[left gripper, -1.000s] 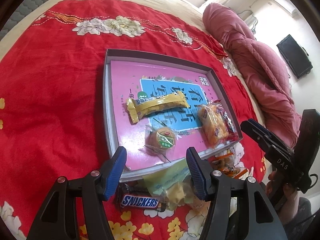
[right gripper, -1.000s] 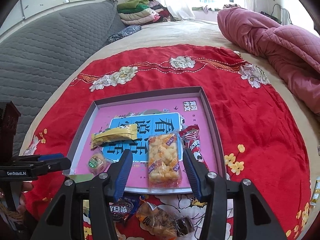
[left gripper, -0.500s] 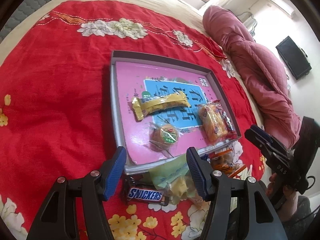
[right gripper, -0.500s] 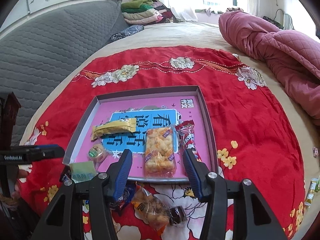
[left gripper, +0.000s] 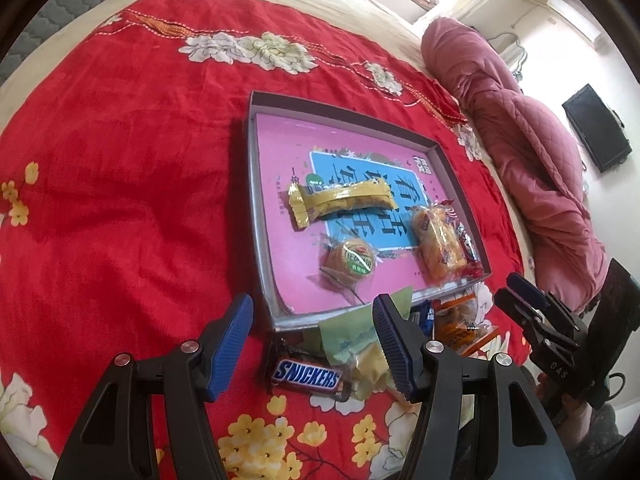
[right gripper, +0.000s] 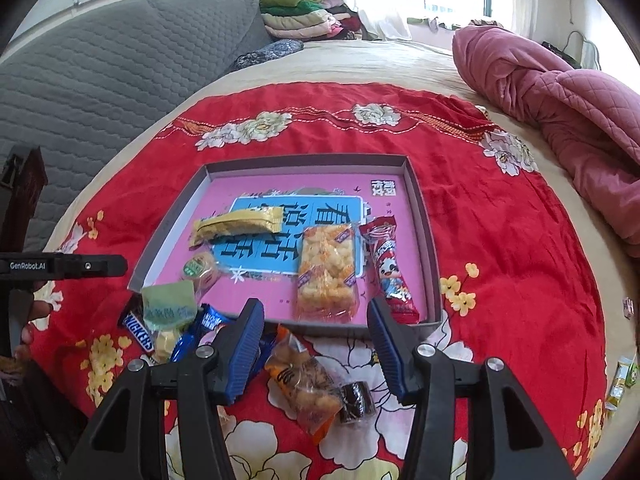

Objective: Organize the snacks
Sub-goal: 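Withdraw both open tools from the tray back toward the snack pile, then move right tool to orange-label cookie bag while left approaches pale green packet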

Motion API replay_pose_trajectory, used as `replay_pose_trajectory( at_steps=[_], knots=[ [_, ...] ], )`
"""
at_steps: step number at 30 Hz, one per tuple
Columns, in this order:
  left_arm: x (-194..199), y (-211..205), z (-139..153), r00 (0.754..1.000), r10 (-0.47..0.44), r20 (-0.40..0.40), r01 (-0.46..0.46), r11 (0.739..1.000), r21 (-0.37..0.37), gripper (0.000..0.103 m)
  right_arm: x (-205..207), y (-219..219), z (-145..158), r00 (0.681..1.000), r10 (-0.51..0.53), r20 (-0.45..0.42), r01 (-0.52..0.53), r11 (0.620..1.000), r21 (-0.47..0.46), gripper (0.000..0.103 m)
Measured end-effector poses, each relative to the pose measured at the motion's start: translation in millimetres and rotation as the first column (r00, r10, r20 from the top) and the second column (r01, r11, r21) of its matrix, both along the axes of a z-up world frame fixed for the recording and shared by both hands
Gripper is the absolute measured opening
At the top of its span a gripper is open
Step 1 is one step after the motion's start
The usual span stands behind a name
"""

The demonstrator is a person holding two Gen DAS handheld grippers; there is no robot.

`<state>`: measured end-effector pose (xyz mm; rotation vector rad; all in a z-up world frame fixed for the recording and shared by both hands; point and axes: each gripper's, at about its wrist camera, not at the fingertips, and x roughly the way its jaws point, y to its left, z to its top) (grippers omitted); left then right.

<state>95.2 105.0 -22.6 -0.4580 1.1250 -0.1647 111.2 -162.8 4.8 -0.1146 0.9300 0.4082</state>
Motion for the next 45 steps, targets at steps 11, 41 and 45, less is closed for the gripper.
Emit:
replay_pose_trajectory(
  at_steps=[11,41,45],
  knots=[
    [-6,-21,-3,0.997,-0.075,-0.012,0.075,0.997,0.022,0.064,-16,0,-5,0.999,0.036,-0.010,-0.036,0.999,-0.015,0.054],
    [-13,-76,-27,0.941,-0.334,-0.055,0.339,0.930,0.142,0.064,-25,-1,-26,0.996,0.058,-0.061,-0.061,0.997,-0.049,0.054],
    [-12,-72,-28,0.943,-0.330,-0.052,0.334,0.935,0.122,0.064,-28,5,-32,0.995,0.083,-0.062,-0.088,0.993,-0.081,0.054]
  ],
)
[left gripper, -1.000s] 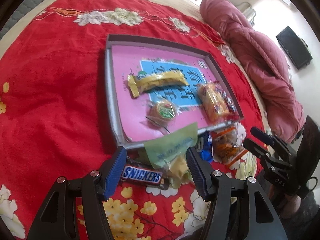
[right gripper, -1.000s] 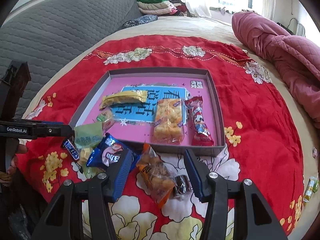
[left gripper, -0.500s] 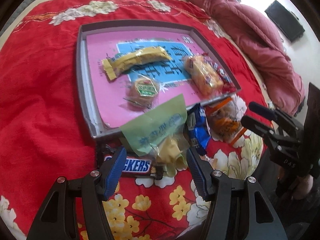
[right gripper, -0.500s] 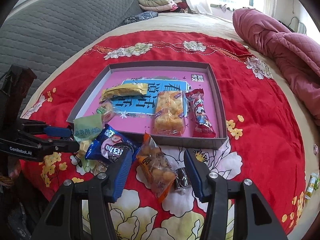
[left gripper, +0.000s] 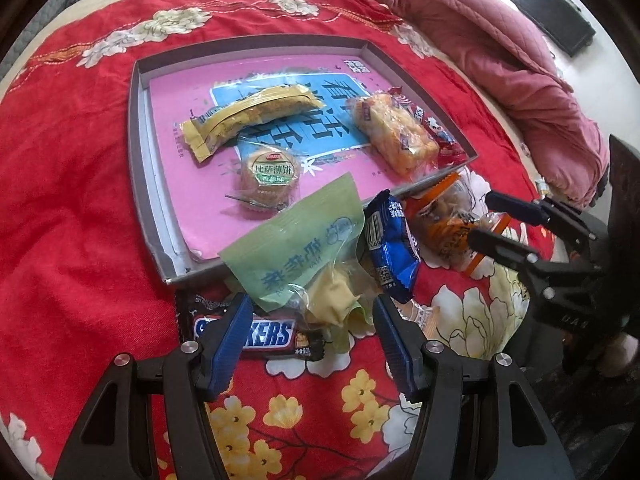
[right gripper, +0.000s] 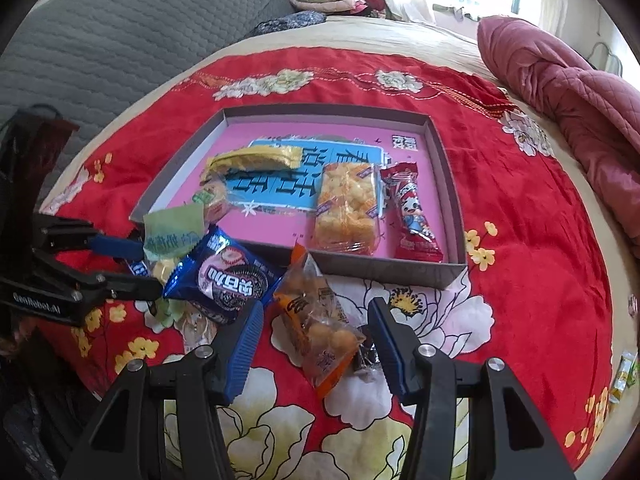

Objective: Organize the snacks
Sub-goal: 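Move right tool to orange-label cookie bag while left approaches pale green packet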

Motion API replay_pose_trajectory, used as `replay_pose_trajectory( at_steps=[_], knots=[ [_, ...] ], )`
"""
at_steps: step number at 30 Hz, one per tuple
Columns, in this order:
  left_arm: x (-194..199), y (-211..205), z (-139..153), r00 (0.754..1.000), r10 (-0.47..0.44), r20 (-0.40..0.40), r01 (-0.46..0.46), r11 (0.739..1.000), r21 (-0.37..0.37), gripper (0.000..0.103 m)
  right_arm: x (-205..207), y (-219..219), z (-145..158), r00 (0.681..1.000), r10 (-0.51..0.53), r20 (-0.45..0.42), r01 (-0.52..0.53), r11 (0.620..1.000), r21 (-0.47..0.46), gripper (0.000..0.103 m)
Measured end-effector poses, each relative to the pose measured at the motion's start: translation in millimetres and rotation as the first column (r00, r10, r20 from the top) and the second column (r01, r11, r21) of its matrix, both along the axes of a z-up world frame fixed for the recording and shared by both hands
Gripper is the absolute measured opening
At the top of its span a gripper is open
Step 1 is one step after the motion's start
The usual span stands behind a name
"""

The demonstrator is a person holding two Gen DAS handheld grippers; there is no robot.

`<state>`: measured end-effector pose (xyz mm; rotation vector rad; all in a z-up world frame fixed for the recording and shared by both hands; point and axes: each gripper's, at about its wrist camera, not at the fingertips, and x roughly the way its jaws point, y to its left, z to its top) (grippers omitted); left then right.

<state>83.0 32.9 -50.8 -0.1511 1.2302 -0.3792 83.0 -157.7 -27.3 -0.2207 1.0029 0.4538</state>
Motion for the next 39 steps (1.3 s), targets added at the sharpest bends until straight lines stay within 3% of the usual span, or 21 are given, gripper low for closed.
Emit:
replay_pose_trajectory(
  at_steps=[9,17,20,29,39],
  knots=[
    [-1,-2,-1,1.000,-0.026,-0.004,0.026,0.999,-0.019,0.064,0,7,-15,0.998,0.059,-0.001,-0.059,0.998,-0.031,0.054],
    [0,-3,-3,0.999,-0.033,-0.007,0.033,0.999,-0.030,0.064,-9,14,-12,0.991,0.132,0.008,-0.132,0.991,0.004,0.040],
    [0,-3,-3,0.999,-0.034,-0.008,0.033,0.999,-0.033,0.064,-10,19,-16,0.990,0.143,0.022,-0.142,0.989,-0.036,0.040],
    [3,1,-5,1.000,-0.015,-0.011,0.014,0.999,-0.050,0.064,4,11,-23,0.990,0.139,-0.006,-0.139,0.990,-0.012,0.040],
    [3,6,-5,1.000,-0.010,-0.013,0.009,0.998,-0.058,0.064,-20,20,-17,0.970,0.238,0.049,-0.234,0.970,-0.072,0.040]
  ],
)
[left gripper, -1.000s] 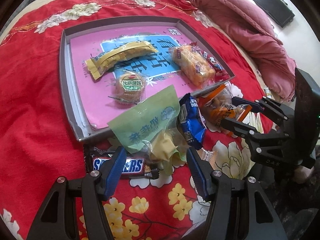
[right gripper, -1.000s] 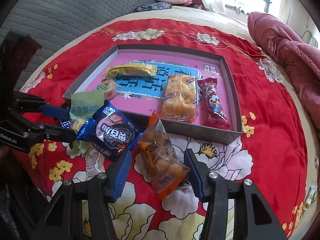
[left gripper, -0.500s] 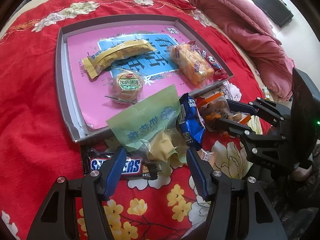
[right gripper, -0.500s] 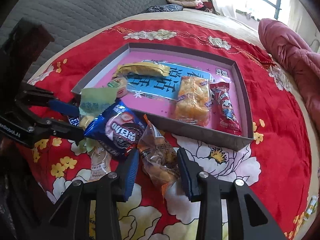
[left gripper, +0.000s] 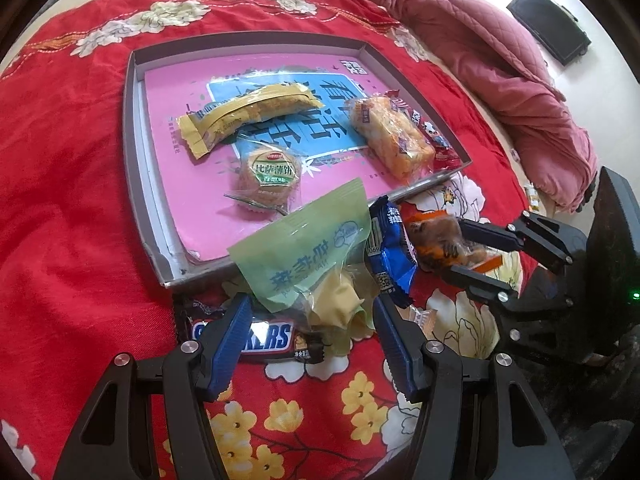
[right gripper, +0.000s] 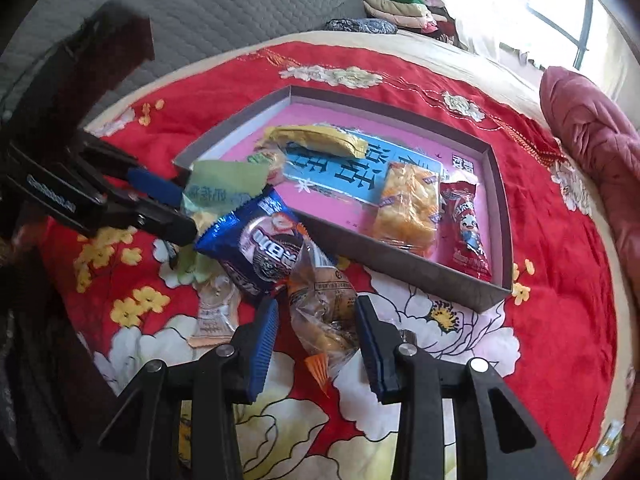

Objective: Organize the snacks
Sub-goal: 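Move right tool to orange-label cookie bag while left approaches pale green packet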

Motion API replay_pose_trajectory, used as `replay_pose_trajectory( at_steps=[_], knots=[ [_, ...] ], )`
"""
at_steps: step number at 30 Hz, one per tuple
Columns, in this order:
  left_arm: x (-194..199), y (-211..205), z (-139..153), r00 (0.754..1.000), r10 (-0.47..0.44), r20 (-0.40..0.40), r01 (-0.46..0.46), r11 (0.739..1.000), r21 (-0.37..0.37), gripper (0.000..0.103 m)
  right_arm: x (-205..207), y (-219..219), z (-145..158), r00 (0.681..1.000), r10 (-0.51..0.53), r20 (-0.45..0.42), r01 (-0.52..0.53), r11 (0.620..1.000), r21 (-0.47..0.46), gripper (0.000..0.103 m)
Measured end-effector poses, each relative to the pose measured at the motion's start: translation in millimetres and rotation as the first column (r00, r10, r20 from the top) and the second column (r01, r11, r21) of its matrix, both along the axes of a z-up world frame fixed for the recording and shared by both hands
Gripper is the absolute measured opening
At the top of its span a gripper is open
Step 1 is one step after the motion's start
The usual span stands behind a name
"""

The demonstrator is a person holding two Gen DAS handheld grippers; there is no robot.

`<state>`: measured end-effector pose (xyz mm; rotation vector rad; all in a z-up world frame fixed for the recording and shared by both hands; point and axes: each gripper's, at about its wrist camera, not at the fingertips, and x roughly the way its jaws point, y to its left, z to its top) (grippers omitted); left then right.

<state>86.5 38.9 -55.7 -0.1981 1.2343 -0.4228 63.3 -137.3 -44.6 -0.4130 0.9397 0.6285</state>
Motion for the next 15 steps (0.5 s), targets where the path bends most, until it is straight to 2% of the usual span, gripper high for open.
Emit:
replay_pose_trajectory(
  at_steps=[2,7,10,15],
  knots=[
    [0,0,0,1.000,-0.004,0.001,0.004,1.000,0.005,0.064,4,0,-2,1.000,-0.011,0.002,0.011,1.000,-0.010,0.041],
    [-1,-3,0,1.000,-0.016,0.007,0.016,1.000,0.018,0.064,22,-10,-9,0.996,-0.062,-0.056,0.063,0.998,0.007,0.042],
    [0,-6,-1,1.000,-0.021,0.008,0.021,1.000,0.018,0.064,31,-18,-13,0.991,-0.090,-0.100,0.096,0.994,0.058,0.042],
    [2,-8,-2,1.000,-0.028,0.008,0.028,1.000,0.010,0.064,37,-9,-21,0.992,-0.061,-0.108,0.066,0.997,0.040,0.043]
  ],
)
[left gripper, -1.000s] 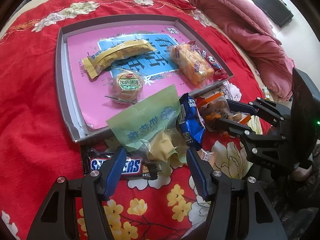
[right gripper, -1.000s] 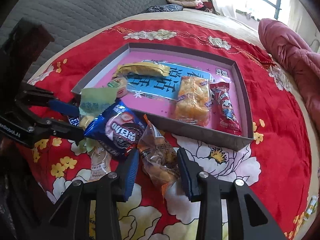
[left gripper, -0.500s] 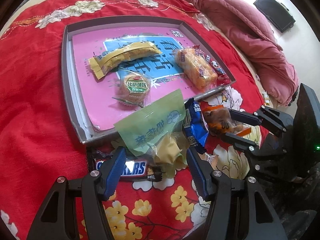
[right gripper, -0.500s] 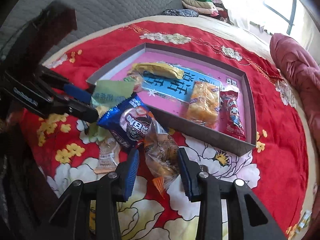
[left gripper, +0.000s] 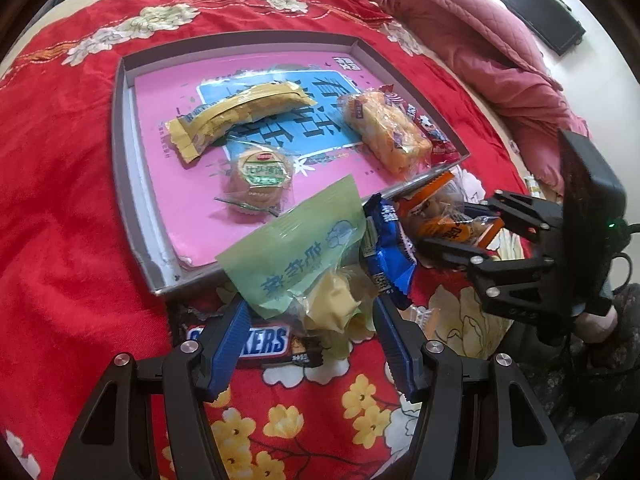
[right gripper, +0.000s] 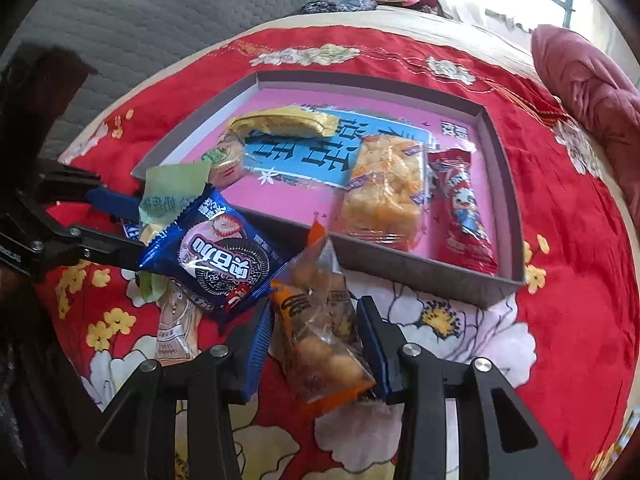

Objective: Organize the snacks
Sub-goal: 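Move right tool to orange-label cookie bag while left approaches pale green packet, then grasp the orange-label cookie bag with right tool while left grasps pale green packet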

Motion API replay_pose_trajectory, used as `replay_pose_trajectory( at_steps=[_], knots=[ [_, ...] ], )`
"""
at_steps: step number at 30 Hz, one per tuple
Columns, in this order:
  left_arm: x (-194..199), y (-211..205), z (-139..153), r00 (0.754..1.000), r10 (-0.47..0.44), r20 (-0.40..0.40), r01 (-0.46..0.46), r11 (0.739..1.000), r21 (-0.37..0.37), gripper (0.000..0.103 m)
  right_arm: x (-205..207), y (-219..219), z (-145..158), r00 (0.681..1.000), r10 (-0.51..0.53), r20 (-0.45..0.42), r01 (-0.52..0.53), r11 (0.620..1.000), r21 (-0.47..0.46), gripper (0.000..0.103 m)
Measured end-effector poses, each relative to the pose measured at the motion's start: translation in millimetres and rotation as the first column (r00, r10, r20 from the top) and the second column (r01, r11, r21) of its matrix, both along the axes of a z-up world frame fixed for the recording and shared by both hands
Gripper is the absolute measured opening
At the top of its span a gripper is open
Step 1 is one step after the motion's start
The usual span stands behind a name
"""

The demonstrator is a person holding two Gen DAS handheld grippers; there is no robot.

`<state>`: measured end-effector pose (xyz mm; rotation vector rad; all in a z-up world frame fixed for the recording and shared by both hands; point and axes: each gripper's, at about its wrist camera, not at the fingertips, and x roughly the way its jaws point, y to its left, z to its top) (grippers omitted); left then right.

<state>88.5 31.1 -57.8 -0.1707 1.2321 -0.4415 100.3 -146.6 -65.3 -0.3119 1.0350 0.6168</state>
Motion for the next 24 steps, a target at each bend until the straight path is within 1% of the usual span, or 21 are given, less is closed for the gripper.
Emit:
replay_pose_trajectory(
  at_steps=[3,6,10,12,14,19,22,24],
  knots=[
    [0,-2,0,1.000,-0.005,0.004,0.005,1.000,0.008,0.064,3,5,-6,1.000,0.007,-0.010,-0.007,1.000,-0.008,0.045],
    [1,-1,0,1.000,0.000,0.005,0.000,1.000,0.001,0.064,4,8,-10,1.000,0.008,-0.014,-0.008,1.000,-0.012,0.045],
    [3,1,-3,1.000,0.013,0.005,-0.013,1.000,-0.019,0.064,4,7,-11,1.000,-0.017,-0.006,0.017,1.000,-0.002,0.040],
    [4,-2,-4,1.000,0.008,0.004,-0.008,1.000,-0.020,0.064,5,4,-10,0.999,-0.031,-0.017,0.031,0.999,0.022,0.040],
    [5,-3,-7,1.000,0.012,0.003,-0.012,1.000,-0.009,0.062,5,1,-9,0.999,-0.042,-0.025,0.043,0.998,0.037,0.039],
    [7,-4,-11,0.999,0.040,-0.015,-0.040,0.999,-0.018,0.059,3,2,-7,0.998,-0.057,-0.029,0.059,0.997,0.049,0.039],
    [6,-5,-10,0.999,0.041,-0.011,-0.041,0.999,-0.011,0.056,2,1,-5,0.998,-0.065,-0.028,0.066,0.996,0.057,0.038],
    [6,-4,-9,0.999,0.050,-0.014,-0.050,0.999,-0.020,0.052,1,0,-3,0.997,-0.071,-0.031,0.073,0.995,0.068,0.037]
  ],
)
